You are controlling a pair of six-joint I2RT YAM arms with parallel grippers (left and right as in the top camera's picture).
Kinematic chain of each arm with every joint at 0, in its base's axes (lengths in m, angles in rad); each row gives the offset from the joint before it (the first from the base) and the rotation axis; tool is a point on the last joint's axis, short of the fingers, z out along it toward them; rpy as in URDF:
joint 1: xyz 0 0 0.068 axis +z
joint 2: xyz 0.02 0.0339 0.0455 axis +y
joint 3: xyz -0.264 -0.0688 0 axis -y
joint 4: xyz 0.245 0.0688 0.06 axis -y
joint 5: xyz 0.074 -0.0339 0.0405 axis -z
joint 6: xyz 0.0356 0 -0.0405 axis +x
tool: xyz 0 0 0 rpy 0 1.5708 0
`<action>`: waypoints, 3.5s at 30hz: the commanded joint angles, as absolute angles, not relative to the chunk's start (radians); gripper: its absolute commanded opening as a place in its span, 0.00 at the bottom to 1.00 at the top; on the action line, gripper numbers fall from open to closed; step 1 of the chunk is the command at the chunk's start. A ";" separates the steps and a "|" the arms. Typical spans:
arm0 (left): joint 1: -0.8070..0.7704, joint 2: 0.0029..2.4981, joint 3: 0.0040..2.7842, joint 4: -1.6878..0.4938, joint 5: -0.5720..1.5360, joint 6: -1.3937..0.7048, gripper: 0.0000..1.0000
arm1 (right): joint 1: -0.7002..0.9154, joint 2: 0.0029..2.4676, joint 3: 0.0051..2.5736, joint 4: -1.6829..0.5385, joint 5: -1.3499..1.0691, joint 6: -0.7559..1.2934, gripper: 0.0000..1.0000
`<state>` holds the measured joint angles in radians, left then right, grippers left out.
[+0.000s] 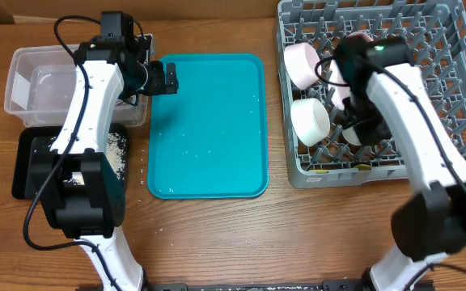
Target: Sort waste into correct bins and load items into the dishwasher
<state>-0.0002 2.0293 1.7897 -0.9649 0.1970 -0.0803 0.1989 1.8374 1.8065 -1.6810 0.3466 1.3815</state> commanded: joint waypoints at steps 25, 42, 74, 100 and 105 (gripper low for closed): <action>-0.014 2.038 1.808 -0.967 0.191 -0.090 1.00 | 0.345 1.016 1.918 -1.694 0.242 0.594 1.00; -0.014 2.038 1.808 -0.967 0.191 -0.090 1.00 | 0.078 0.579 1.137 -0.888 -0.033 0.096 1.00; -0.014 2.038 1.808 -0.967 0.191 -0.090 1.00 | 0.004 0.002 0.047 -0.156 -0.206 -0.072 1.00; -0.014 2.038 1.808 -0.967 0.191 -0.090 1.00 | 0.004 0.003 0.008 -0.072 -0.109 0.076 1.00; -0.014 2.038 1.808 -0.967 0.191 -0.090 1.00 | 0.004 0.003 0.008 -0.072 -0.109 0.076 1.00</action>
<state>-0.0067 2.0293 1.7897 -0.9653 0.1963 -0.0803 0.0071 0.0147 0.0185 -0.0753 -0.1219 0.0677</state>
